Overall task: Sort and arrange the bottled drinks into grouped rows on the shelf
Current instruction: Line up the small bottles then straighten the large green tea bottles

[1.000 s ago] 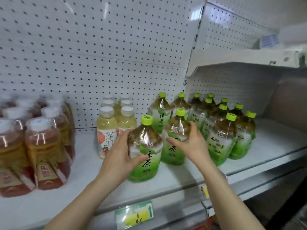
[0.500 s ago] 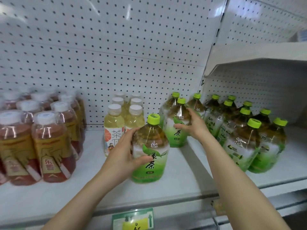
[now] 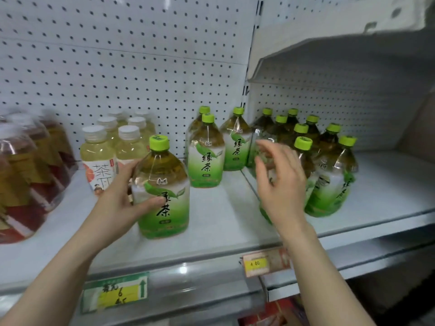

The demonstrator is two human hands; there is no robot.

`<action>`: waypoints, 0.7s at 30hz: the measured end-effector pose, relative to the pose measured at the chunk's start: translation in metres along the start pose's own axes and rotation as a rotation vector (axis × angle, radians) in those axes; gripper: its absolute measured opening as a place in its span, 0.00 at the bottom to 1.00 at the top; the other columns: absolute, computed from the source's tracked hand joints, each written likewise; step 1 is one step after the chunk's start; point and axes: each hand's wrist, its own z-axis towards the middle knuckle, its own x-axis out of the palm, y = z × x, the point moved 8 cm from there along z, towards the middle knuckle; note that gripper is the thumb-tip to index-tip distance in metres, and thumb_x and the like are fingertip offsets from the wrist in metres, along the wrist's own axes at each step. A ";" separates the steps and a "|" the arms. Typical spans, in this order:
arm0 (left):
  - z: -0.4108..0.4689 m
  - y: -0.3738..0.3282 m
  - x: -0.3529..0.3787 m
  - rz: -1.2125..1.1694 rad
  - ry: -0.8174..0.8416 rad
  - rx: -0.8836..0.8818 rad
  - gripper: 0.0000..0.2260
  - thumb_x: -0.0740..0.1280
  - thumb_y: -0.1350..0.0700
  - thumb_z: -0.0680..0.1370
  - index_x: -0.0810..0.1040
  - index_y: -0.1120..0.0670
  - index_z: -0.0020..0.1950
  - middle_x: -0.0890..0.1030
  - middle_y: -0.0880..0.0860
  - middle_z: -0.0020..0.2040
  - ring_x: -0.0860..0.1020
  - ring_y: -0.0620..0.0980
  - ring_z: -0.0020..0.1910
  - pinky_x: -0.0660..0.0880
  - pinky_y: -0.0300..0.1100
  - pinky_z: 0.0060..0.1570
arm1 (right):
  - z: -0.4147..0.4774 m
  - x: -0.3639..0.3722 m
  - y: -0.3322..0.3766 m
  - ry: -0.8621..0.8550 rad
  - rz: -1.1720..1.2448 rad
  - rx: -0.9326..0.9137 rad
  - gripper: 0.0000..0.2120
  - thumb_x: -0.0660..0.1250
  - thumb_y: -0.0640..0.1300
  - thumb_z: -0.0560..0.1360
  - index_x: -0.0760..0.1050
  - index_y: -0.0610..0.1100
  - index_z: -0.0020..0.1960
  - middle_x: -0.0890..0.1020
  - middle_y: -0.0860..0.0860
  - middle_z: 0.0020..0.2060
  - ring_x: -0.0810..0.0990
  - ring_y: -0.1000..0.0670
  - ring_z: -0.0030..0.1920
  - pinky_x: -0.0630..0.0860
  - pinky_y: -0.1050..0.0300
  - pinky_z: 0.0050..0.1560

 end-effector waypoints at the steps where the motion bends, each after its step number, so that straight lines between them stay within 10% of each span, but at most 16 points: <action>1: 0.002 -0.002 0.008 -0.011 0.004 -0.004 0.34 0.75 0.45 0.65 0.64 0.28 0.66 0.69 0.16 0.53 0.69 0.19 0.54 0.70 0.33 0.52 | -0.002 -0.021 -0.006 -0.100 -0.078 -0.014 0.16 0.67 0.37 0.77 0.76 0.41 0.65 0.80 0.48 0.56 0.73 0.52 0.57 0.71 0.56 0.57; 4: 0.007 -0.013 0.031 0.010 0.000 0.000 0.34 0.77 0.53 0.69 0.64 0.37 0.69 0.71 0.17 0.51 0.70 0.18 0.51 0.69 0.22 0.46 | -0.010 -0.043 -0.056 0.001 -0.202 0.256 0.30 0.69 0.52 0.76 0.63 0.45 0.74 0.72 0.43 0.68 0.68 0.44 0.68 0.66 0.51 0.67; 7: 0.009 -0.021 0.044 -0.018 -0.023 -0.033 0.37 0.77 0.54 0.70 0.64 0.45 0.75 0.72 0.31 0.61 0.73 0.35 0.59 0.71 0.38 0.59 | -0.031 -0.025 -0.093 0.379 -0.215 0.465 0.47 0.71 0.64 0.71 0.47 0.54 0.79 0.64 0.43 0.74 0.66 0.39 0.71 0.68 0.40 0.66; 15: 0.006 -0.020 0.051 -0.091 -0.027 -0.062 0.39 0.75 0.46 0.65 0.63 0.40 0.74 0.71 0.19 0.54 0.72 0.21 0.53 0.71 0.30 0.50 | -0.017 0.027 -0.090 0.483 -0.109 0.377 0.51 0.72 0.67 0.66 0.47 0.56 0.77 0.66 0.45 0.71 0.73 0.39 0.64 0.70 0.48 0.58; 21: 0.004 -0.025 0.051 -0.075 -0.027 -0.053 0.35 0.75 0.46 0.66 0.63 0.37 0.70 0.71 0.18 0.56 0.71 0.19 0.54 0.71 0.20 0.45 | 0.010 0.090 -0.083 0.486 -0.322 0.389 0.54 0.67 0.69 0.70 0.44 0.40 0.79 0.64 0.35 0.70 0.69 0.35 0.66 0.71 0.45 0.61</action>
